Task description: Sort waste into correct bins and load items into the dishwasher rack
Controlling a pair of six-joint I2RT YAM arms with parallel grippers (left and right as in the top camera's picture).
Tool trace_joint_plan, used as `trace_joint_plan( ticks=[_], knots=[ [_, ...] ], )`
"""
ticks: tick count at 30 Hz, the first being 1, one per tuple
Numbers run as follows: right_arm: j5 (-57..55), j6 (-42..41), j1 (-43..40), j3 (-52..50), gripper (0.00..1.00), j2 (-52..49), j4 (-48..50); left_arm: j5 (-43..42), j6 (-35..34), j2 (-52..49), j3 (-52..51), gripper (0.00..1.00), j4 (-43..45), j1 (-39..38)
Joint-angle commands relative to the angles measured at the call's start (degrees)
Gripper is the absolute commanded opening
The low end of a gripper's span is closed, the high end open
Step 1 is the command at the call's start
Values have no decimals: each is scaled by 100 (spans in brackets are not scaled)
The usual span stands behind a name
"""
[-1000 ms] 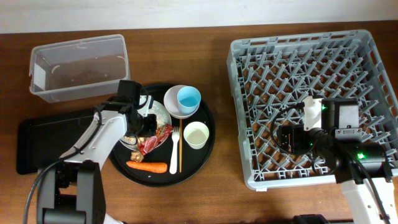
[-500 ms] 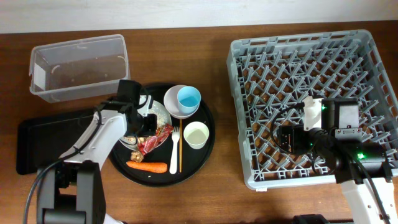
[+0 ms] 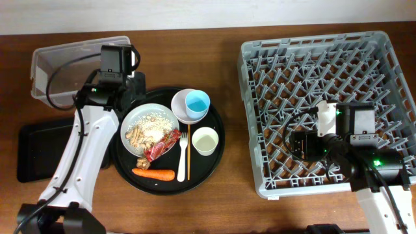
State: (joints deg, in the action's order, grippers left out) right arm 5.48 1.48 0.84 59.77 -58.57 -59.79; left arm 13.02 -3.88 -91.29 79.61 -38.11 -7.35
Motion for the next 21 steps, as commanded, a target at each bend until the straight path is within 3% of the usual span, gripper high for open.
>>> trace_joint_plan(
  ticks=[1,9,16,17,19,21],
  knots=[
    [46,-48,28,120,99,-11,13,632,74,22,57,6,649,166],
    [48,-48,28,120,99,-11,2,619,70,-455,57,6,1875,789],
    [48,-48,28,120,99,-11,0,-162,72,-612,57,5,1698,745],
    [48,-48,28,120,99,-11,0,-282,72,-610,57,8,1604,715],
    [48,-48,28,120,99,-11,0,-715,72,-610,57,31,1257,623],
    [48,-48,28,120,99,-11,0,-1106,70,-616,57,36,848,516]
  ],
)
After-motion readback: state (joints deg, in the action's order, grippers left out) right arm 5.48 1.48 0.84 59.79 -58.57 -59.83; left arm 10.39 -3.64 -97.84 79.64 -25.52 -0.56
